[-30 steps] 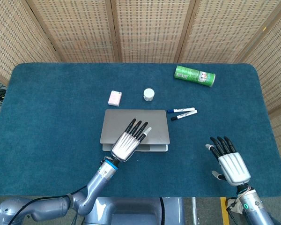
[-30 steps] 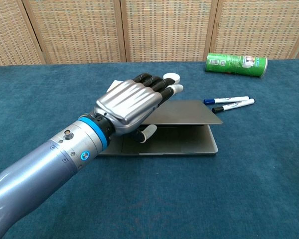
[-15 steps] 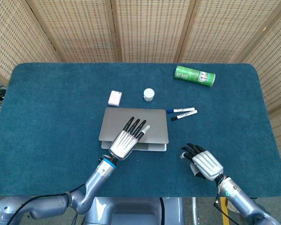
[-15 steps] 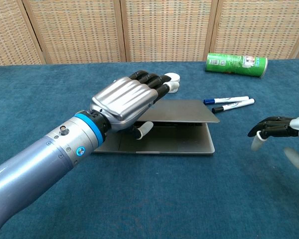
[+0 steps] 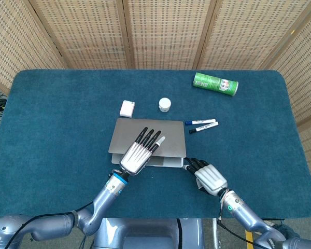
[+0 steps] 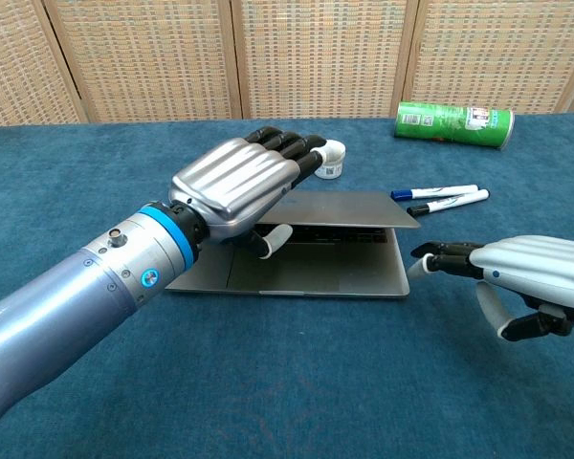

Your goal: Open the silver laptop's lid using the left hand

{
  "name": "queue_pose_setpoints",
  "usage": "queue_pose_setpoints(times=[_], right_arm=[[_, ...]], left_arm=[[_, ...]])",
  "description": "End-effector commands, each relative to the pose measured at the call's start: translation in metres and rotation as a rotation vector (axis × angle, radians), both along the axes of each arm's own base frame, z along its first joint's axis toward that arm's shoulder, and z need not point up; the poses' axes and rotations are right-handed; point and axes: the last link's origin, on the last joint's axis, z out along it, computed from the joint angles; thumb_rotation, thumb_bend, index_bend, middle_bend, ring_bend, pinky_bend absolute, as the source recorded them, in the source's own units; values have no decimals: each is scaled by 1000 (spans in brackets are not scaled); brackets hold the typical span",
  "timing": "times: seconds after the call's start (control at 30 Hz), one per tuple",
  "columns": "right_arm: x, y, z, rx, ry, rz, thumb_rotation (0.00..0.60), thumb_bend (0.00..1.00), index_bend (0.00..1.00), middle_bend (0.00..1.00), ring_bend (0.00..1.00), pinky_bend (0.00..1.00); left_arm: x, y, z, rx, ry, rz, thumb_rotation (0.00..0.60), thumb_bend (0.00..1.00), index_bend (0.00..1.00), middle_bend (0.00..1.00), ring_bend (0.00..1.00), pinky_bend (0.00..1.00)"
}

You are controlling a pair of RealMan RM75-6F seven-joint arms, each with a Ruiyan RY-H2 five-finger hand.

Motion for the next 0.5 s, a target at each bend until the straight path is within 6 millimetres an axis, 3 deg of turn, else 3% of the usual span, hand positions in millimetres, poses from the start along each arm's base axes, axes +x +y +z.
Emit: queue_pose_setpoints(times=[0.03,0.5], right_arm=[[11,-3,-12,15,8,-18,600,1000,30,0,0,154],[17,-6,-30,5,93,-31,600,1000,19,0,0,113]], left_arm=[[0,0,1,0,-1,0,600,477,0,0,0,0],[-4,8,8,5,-12,17,600,477,0,0,0,0]])
